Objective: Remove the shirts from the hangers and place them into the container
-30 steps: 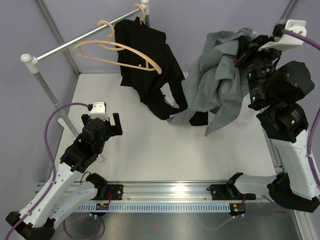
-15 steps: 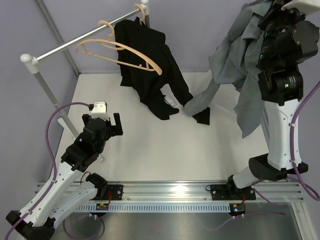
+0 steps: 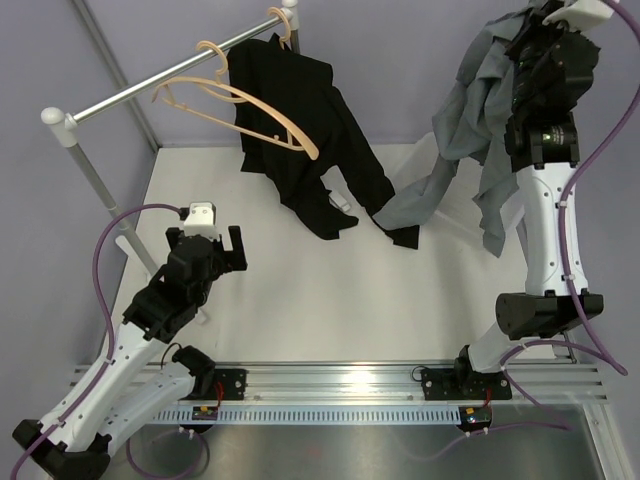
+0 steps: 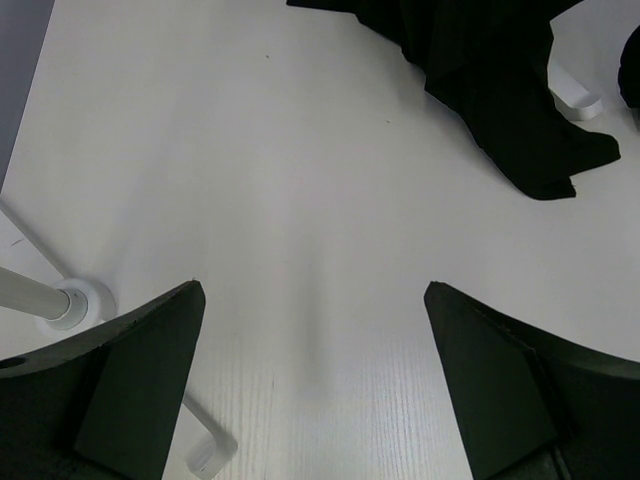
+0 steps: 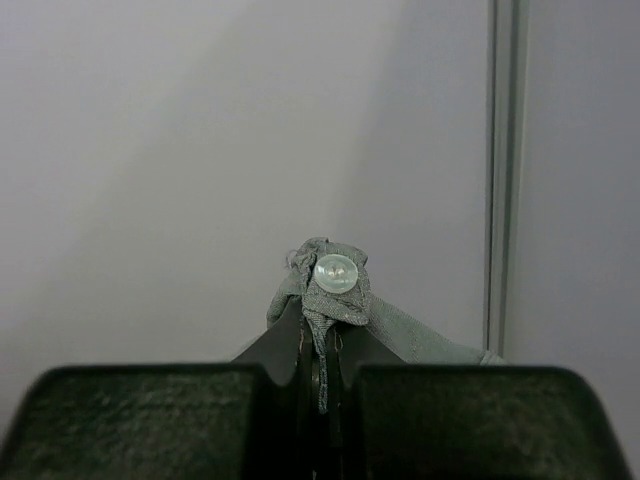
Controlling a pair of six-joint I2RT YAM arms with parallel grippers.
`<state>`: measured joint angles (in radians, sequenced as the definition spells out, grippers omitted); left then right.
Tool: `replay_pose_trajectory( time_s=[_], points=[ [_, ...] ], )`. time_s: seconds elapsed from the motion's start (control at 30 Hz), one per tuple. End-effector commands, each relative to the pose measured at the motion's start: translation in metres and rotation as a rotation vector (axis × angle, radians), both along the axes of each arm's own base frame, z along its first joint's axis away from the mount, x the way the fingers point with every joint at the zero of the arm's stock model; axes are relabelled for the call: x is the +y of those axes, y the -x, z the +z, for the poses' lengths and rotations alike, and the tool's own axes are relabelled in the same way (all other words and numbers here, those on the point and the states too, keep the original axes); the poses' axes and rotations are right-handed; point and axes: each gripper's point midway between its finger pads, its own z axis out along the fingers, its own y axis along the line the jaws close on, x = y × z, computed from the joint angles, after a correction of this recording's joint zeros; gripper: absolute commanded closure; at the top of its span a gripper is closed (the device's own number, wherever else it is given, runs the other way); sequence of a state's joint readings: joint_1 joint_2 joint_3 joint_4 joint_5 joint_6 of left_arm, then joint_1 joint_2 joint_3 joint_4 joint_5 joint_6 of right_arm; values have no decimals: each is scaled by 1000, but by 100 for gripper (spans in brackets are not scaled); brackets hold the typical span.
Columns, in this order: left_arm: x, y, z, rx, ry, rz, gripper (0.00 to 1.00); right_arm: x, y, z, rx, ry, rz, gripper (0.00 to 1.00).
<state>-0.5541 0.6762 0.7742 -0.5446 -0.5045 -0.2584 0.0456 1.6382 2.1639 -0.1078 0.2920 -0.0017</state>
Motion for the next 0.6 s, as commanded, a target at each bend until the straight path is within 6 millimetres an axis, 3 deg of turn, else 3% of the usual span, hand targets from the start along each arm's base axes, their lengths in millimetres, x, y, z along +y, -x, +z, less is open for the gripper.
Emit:
replay_pose_trajectory(
  time_s=[0.0, 0.1, 0.13, 0.4, 0.5, 0.53, 0.57],
  points=[
    [-2, -2, 5, -27, 16, -8, 1, 6, -4, -6, -72, -12, 58, 100],
    [-3, -2, 5, -25, 20, -13, 1, 1, -28, -57, 28, -37, 56, 100],
    [-4, -2, 5, -25, 21, -16, 1, 1, -37, -84, 81, -45, 58, 100],
    [-3, -2, 6, -30, 24, -15, 1, 0, -53, -194, 263, -101, 58, 100],
    [-4, -1, 6, -28, 26, -17, 1, -10, -59, -242, 366, -139, -3, 100],
    [-4, -1, 6, -29, 25, -17, 1, -31, -58, -259, 402, -163, -48, 100],
    [-4, -1, 6, -28, 24, -17, 1, -36, -57, -279, 454, -220, -62, 100]
  ],
)
